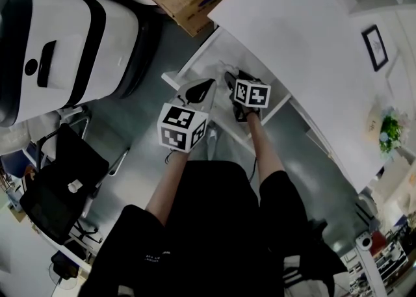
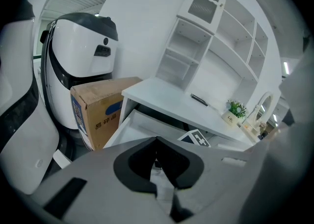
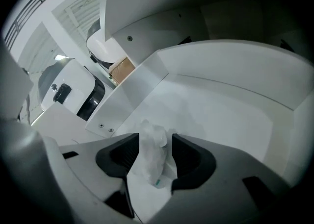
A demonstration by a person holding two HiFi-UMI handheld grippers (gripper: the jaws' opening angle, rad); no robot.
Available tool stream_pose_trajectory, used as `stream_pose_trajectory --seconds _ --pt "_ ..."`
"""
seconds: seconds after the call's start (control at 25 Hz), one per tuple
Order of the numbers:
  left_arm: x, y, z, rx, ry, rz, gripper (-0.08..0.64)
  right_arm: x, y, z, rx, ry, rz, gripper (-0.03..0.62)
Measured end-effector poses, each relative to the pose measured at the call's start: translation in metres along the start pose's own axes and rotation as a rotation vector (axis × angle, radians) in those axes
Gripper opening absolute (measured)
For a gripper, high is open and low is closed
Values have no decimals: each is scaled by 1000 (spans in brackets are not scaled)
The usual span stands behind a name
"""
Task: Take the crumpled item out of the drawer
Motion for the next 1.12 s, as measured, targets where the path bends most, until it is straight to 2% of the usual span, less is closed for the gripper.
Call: stream_pose_trajectory --seconds 0.08,0.32,0.56,0.8,1.12 --pt "0 0 1 -4 1 0 -3 0 -3 1 -13 -2 5 195" --pt "-4 2 2 -8 3 -5 -3 0 -6 -1 -56 -24 4 126" --pt "-6 4 0 -3 -3 -12 -2 -7 -1 -2 -47 32 -4 66" --pt "-4 9 0 9 -35 -9 -3 -12 16 -4 -7 44 -34 54" --pt "-1 20 -5 44 -56 1 -3 -19 57 -17 72 107 -61 52"
Point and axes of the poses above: the fingertips, and each gripper's own axes: y backward along the fingers, x to its right, z out of its underside, the point moved 9 cm from there along y, backward along the fingers, and after that the axes turned 12 degrees about -y, right-handed, at the moved point
